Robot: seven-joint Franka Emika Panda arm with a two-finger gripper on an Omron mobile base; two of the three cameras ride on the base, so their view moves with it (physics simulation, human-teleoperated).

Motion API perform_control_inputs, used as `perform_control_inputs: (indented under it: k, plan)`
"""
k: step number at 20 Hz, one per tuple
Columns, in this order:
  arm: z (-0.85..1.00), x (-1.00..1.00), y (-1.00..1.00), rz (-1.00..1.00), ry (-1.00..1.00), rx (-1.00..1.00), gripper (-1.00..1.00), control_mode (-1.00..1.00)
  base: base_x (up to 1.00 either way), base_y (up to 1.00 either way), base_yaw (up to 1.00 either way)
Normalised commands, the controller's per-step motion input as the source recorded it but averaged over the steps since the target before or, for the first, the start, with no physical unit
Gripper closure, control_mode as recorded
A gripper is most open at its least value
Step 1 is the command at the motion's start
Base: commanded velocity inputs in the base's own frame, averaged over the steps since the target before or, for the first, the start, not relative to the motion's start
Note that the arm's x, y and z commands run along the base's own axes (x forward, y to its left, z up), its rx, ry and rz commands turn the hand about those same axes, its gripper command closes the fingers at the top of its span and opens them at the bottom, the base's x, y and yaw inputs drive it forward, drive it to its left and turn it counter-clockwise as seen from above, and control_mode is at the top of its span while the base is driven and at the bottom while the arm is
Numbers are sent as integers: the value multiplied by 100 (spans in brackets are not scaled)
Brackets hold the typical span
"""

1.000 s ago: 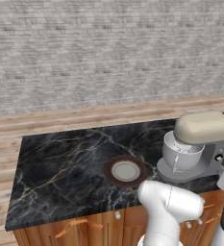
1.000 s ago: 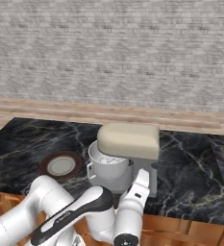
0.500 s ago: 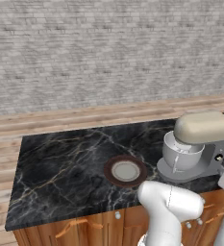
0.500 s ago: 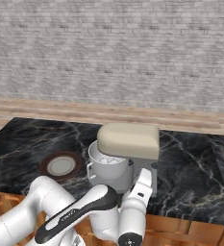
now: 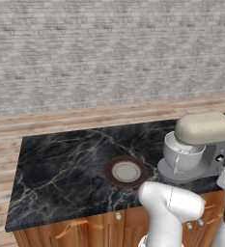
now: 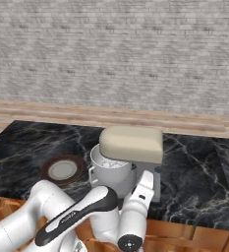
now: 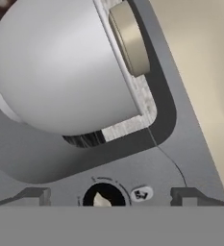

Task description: Add butter and sugar cubes to the stand mixer bowl and then turn on the stand mixer to begin making frosting.

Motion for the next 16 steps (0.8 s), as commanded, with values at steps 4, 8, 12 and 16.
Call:
perform_control_inputs:
  k: [4,8,12,16]
  plan:
    - [0,25,6,0,0,0,-100,-100,0,0,0]
    - [0,5,-3,0,0,0,-100,-100,0,0,0]
    - [0,0,-14,0,-2,0,-100,-100,0,0,0]
    - [0,0,-13,0,-2,0,-100,-100,0,0,0]
